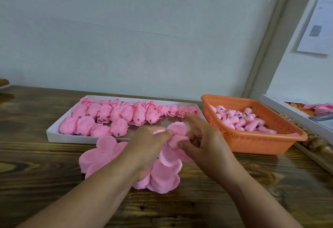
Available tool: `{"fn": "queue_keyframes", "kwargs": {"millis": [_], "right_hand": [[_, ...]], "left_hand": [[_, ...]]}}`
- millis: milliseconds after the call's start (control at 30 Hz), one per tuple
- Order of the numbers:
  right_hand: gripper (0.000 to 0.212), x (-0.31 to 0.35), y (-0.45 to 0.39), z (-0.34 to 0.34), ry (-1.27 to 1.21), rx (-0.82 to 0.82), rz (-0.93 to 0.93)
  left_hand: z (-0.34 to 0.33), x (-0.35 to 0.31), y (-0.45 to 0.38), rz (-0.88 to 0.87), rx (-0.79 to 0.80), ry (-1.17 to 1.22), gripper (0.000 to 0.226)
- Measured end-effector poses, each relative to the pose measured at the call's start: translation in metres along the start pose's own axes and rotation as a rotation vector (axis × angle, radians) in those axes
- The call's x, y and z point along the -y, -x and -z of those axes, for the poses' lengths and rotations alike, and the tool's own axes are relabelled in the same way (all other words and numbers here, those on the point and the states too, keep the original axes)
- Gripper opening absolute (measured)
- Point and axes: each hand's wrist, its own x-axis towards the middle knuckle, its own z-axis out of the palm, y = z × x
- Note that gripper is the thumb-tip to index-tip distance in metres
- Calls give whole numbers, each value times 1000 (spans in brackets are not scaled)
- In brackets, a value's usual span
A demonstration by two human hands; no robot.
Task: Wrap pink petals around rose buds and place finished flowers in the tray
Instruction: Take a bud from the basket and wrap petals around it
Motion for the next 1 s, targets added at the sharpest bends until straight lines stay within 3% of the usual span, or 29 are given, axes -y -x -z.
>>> {"fn": "queue_keyframes", "kwargs": {"millis": [133,267,333,433,500,600,667,867,1000], "right_hand": [[9,2,-2,3,14,-1,-18],[10,2,-2,4,-157,-50,-125],[9,0,-2,8,-279,15,-157],[15,-3,-5,18,-445,204,-150],[21,-4,-8,22,-398,238,-104],[17,-6,-10,23,-122,144,10],[17,-7,-11,23,-15,109,87],[12,-8,-9,22,-69,141,113],[11,-11,-4,12,-158,103,72]], "left_hand": [[-2,2,2,11,70,11,21],[1,6,0,20,163,35,17],[2,6,1,9,186,62,15],[6,4,1,2,208,91,42],[9,3,-1,31,234,92,45],[11,1,-3,102,248,92,19],[12,1,-3,147,253,78,16],[12,-4,-2,191,281,80,23],[10,-4,-3,178,197,132,28]]}}
